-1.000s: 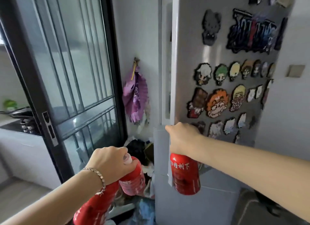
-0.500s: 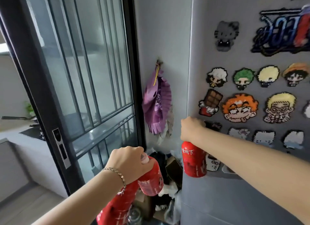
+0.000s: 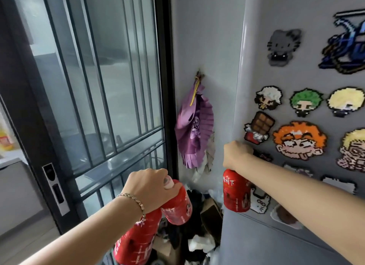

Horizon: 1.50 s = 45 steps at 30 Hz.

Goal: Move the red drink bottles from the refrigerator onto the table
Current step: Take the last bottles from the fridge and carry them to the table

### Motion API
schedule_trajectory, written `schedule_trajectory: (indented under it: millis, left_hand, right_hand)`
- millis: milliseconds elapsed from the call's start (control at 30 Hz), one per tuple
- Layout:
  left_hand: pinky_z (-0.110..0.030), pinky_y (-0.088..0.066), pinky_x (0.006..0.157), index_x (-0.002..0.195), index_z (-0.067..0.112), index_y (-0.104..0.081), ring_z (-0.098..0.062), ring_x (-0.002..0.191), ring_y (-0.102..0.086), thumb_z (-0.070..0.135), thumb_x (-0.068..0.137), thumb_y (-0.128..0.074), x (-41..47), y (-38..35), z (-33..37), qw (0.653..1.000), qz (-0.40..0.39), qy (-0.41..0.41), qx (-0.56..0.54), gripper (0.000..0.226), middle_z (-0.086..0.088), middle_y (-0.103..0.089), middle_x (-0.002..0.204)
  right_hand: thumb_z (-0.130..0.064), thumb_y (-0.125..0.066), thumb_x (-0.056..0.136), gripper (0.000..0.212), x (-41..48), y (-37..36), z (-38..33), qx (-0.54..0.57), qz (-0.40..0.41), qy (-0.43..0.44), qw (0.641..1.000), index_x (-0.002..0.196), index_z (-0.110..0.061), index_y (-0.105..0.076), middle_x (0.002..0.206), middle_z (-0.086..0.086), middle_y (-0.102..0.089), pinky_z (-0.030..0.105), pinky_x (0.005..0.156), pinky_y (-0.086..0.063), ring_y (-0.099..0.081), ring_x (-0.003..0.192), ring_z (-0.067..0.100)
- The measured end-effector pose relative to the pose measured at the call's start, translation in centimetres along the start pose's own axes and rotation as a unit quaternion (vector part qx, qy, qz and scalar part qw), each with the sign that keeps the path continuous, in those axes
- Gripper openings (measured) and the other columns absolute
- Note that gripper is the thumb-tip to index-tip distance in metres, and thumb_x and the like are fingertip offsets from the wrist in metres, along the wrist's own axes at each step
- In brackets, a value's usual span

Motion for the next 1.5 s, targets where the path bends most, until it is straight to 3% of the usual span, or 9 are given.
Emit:
schedule_trajectory:
  millis: [367,600,733,867,967,1033,1167,1267,1500]
  left_hand:
    - [-0.023,-0.044,0.062,0.082,0.021,-0.053,-0.014,0.067,-0.058,0.067,0.085,-0.033,-1.4,-2.9,-1.9,0.998,-0.004,0.056,0.015,0.050,0.008,-0.056,0.068]
    - [-0.025,-0.039,0.064,0.087,0.020,-0.056,-0.024,0.079,-0.067,0.064,0.084,-0.036,-10.2,-3.2,-6.1,0.974,0.016,0.219,0.058,0.047,-0.001,-0.067,0.077]
    - [-0.019,-0.037,0.036,0.053,0.018,-0.055,-0.018,0.036,-0.057,0.063,0.065,-0.038,-18.8,-2.1,-8.5,0.942,0.002,0.321,0.100,0.050,-0.003,-0.057,0.040]
    - [-0.017,-0.036,0.032,0.048,0.017,-0.056,-0.016,0.032,-0.054,0.058,0.060,-0.053,-29.7,0.3,-8.7,0.894,-0.019,0.421,0.149,0.043,-0.002,-0.054,0.038]
    - [-0.026,-0.045,0.065,0.092,0.018,-0.059,-0.023,0.086,-0.068,0.061,0.084,-0.045,-38.9,3.0,-6.9,0.831,-0.055,0.531,0.156,0.046,-0.005,-0.071,0.090]
    - [-0.028,-0.044,0.073,0.098,0.019,-0.055,-0.025,0.098,-0.064,0.063,0.086,-0.040,-45.3,4.7,-4.7,0.785,-0.061,0.595,0.163,0.048,-0.005,-0.070,0.101]
    - [-0.027,-0.039,0.070,0.094,0.021,-0.052,-0.023,0.097,-0.064,0.069,0.081,-0.029,-58.2,7.3,2.0,0.715,-0.046,0.674,0.177,0.055,-0.003,-0.069,0.099]
    - [-0.028,-0.041,0.074,0.089,0.024,-0.048,-0.023,0.099,-0.062,0.071,0.077,-0.021,-67.0,9.4,8.4,0.656,-0.058,0.730,0.184,0.055,-0.002,-0.068,0.099]
    - [-0.032,-0.040,0.075,0.086,0.020,-0.039,-0.027,0.099,-0.062,0.062,0.088,-0.037,-83.8,14.1,22.3,0.513,-0.049,0.838,0.180,0.042,-0.004,-0.067,0.102]
  right_hand:
    - [-0.010,-0.051,0.085,0.024,-3.3,-0.9,-6.1,-0.007,0.015,0.233,0.972,0.106,-0.004,-0.061,0.111,0.015,-0.063,0.032,0.074,-0.047,-0.061,0.103,0.033]
    - [-0.015,-0.044,0.092,0.017,-8.4,-1.3,-16.8,0.034,0.032,0.475,0.879,0.101,-0.008,-0.057,0.113,0.015,-0.063,0.032,0.082,-0.046,-0.060,0.108,0.029]
    - [-0.022,-0.057,0.085,0.020,-14.3,-1.2,-22.7,0.076,0.106,0.586,0.800,0.097,-0.006,-0.060,0.098,0.015,-0.067,0.033,0.074,-0.051,-0.066,0.091,0.032]
    - [-0.032,-0.087,0.027,0.038,-23.2,-1.1,-27.8,0.113,0.153,0.659,0.728,0.040,-0.014,-0.056,0.038,0.003,-0.051,0.020,0.027,-0.037,-0.049,0.026,0.019]
    - [-0.036,-0.087,0.022,0.042,-31.7,-1.0,-30.3,0.129,0.148,0.714,0.672,0.037,-0.015,-0.054,0.036,0.001,-0.049,0.015,0.028,-0.034,-0.046,0.023,0.018]
    - [-0.039,-0.086,0.031,0.040,-38.6,-0.2,-29.7,0.112,0.142,0.748,0.638,0.046,-0.014,-0.058,0.044,0.004,-0.056,0.016,0.032,-0.036,-0.054,0.030,0.021]
    - [-0.029,-0.043,0.093,0.025,-51.9,-0.2,-27.7,0.100,0.115,0.823,0.547,0.099,-0.011,-0.059,0.113,0.010,-0.063,0.029,0.071,-0.043,-0.063,0.102,0.030]
    - [-0.032,-0.038,0.096,0.026,-62.0,-0.7,-25.3,0.094,0.092,0.862,0.489,0.092,-0.013,-0.054,0.114,0.008,-0.063,0.026,0.067,-0.033,-0.062,0.103,0.027]
    - [-0.034,-0.041,0.094,0.033,-84.0,-1.9,-19.8,0.088,0.053,0.925,0.366,0.106,-0.011,-0.060,0.103,0.007,-0.067,0.030,0.073,-0.049,-0.065,0.094,0.025]
Point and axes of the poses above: each hand's wrist, its own x-axis towards the middle knuckle, its own y-axis out of the back of the hand, z = x × y, the point moved 2 cm from there along x, towards the middle knuckle
